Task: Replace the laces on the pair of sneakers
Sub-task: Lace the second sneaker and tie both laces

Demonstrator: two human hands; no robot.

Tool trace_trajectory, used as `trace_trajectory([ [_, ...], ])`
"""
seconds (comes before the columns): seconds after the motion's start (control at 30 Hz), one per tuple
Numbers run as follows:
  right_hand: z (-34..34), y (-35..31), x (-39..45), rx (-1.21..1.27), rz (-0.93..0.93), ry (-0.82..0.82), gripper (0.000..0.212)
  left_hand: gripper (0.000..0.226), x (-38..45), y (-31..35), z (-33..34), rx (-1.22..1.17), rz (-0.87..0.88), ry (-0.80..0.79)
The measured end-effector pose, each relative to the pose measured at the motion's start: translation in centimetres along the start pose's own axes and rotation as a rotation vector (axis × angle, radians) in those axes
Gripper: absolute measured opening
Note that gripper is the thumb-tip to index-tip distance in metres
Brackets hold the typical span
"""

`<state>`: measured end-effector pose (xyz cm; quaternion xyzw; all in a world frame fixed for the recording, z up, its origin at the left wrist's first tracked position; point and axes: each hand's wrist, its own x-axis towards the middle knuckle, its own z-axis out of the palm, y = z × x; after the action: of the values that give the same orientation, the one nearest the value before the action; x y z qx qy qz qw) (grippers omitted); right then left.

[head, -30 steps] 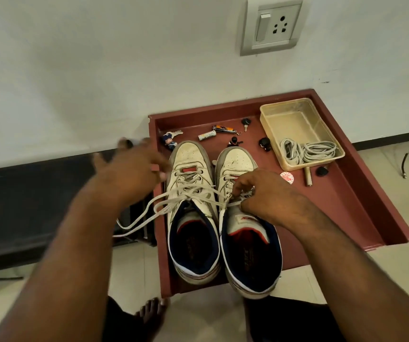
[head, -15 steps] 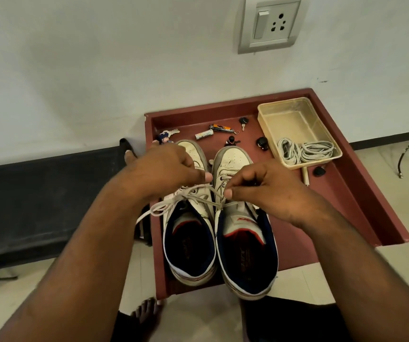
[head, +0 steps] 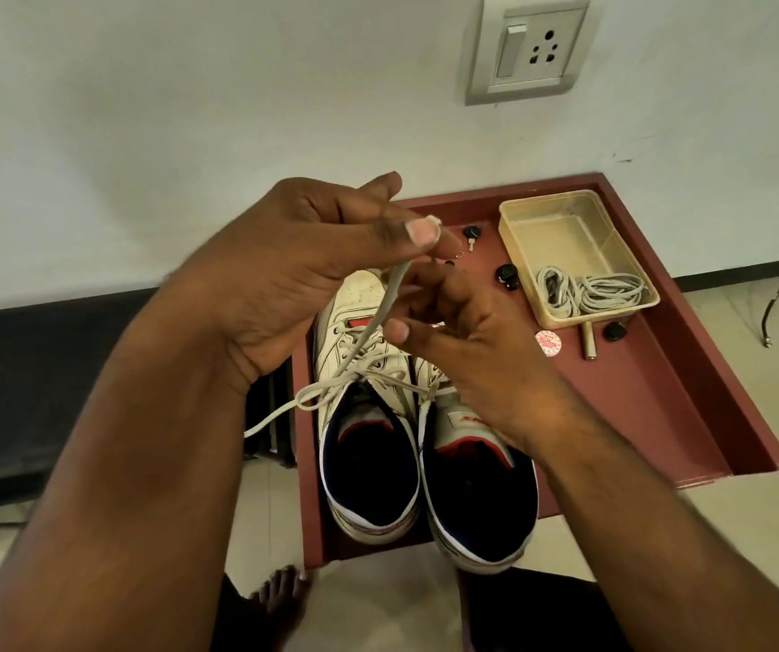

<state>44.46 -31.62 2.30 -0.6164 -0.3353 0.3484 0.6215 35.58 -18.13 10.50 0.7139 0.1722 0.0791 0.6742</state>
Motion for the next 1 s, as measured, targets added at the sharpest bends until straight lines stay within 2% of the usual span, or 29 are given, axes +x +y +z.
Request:
trace_trajectory([
  [0.07, -0.1, 0.1, 0.0, -0.007, 0.015, -0.061, 0.009, 0.018, 0.2, -0.3, 0.1, -0.043, 0.019, 0.102],
  [0.13, -0.6, 0.0, -0.2, 0.050, 0.052, -0.094, 0.018, 0.017, 0.6, -0.9, -0.2, -0.111, 0.033, 0.272],
  [0.2, -0.9, -0.1, -0.2, 0.127, 0.068, -0.079, 0.012, 0.016, 0.9, -1.4, -0.6, -0.158, 0.020, 0.364],
  [0.23, -0.9, -0.1, -0.1, 0.113, 0.075, -0.074, 0.011, 0.017, 1.1, -1.5, -0.5, -0.180, 0.002, 0.353],
  [0.33, 0.6, 0.1, 0.4, -0.037, 0.090, -0.126, 0.036, 0.019, 1.1, -1.6, 0.6, -0.120, -0.070, 0.212],
  [0.43, 1.1, -0.2, 0.3, -0.039, 0.071, -0.158, 0.018, 0.012, 1.4, -1.8, 1.0, -0.086, -0.106, 0.243],
  [0.57, -2.7, -1.2, -0.8, 0.062, 0.125, -0.095, 0.028, 0.007, 2.1, -4.0, -2.0, -0.040, -0.074, 0.606],
  [0.6, -3.9, -1.4, -1.0, 0.038, 0.126, -0.052, 0.029, 0.008, 2.2, -5.0, -3.3, 0.059, -0.134, 0.699],
  [0.63, -4.9, -1.4, -1.1, -0.012, 0.125, -0.011, 0.029, 0.011, 2.3, -6.0, -4.4, 0.265, -0.242, 0.739],
  [0.7, -5.8, -1.3, -1.1, -0.161, 0.111, 0.018, 0.028, 0.021, 2.2, -7.5, -5.8, 0.842, -0.544, 0.647],
  [0.73, -5.7, -1.2, -1.0, -0.215, 0.103, 0.002, 0.027, 0.023, 2.2, -7.7, -5.5, 1.013, -0.594, 0.574],
  [0.77, -5.4, -0.9, -0.9, -0.249, 0.111, -0.020, 0.027, 0.023, 2.4, -7.7, -4.7, 1.018, -0.535, 0.489],
  [0.83, -4.6, -0.4, -0.6, -0.293, 0.134, -0.062, 0.031, 0.022, 2.7, -6.9, -2.2, 0.736, -0.322, 0.255],
  [0.9, -4.4, -0.3, -0.4, -0.322, 0.133, -0.055, 0.031, 0.020, 2.7, -5.8, 0.9, 0.479, -0.264, -0.036],
  [0.93, -4.7, -0.3, -0.4, -0.322, 0.128, -0.036, 0.030, 0.018, 2.7, -5.7, 1.8, 0.427, -0.265, -0.128],
  [1.0, -5.7, -0.3, -0.4, -0.327, 0.151, -0.011, 0.022, 0.010, 2.6, -5.8, 2.4, 0.425, -0.292, -0.146],
])
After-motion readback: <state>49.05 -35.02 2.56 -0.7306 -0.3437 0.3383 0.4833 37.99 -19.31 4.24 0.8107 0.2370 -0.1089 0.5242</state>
